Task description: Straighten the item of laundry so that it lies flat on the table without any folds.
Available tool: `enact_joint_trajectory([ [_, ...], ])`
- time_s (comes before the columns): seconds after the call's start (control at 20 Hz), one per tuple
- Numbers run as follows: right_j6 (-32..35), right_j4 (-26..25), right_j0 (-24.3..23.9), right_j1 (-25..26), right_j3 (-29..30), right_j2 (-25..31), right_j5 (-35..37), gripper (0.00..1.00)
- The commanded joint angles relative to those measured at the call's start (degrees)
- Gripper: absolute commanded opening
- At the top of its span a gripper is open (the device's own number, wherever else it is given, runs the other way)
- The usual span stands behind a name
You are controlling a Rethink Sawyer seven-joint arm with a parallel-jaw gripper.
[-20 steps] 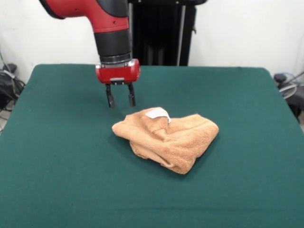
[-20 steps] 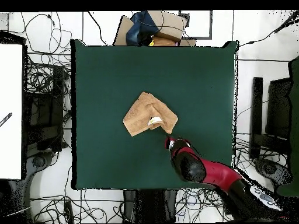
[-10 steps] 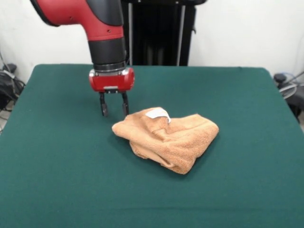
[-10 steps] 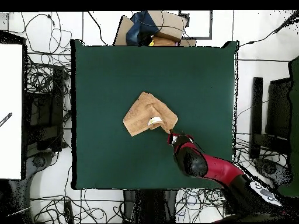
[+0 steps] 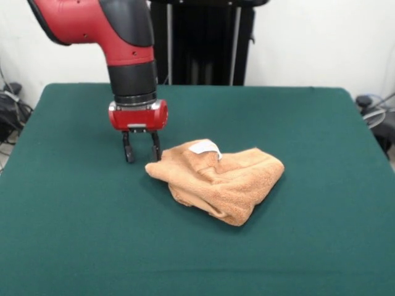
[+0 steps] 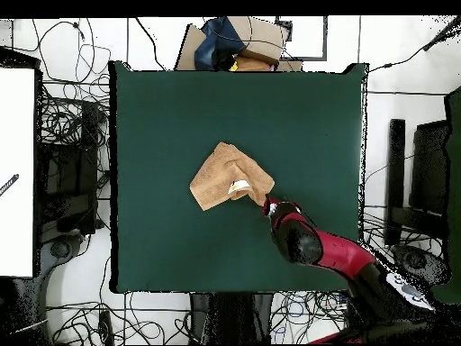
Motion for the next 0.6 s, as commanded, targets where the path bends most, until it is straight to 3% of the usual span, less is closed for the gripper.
enact_joint_trajectory([
  [0.05, 0.94, -2.05, 2.14, 3.68, -6.84, 3.25, 8.05, 1.00],
  [0.6, 0.91, -1.64, -1.88, 5.52, -5.00, 7.63, 10.12, 1.00],
])
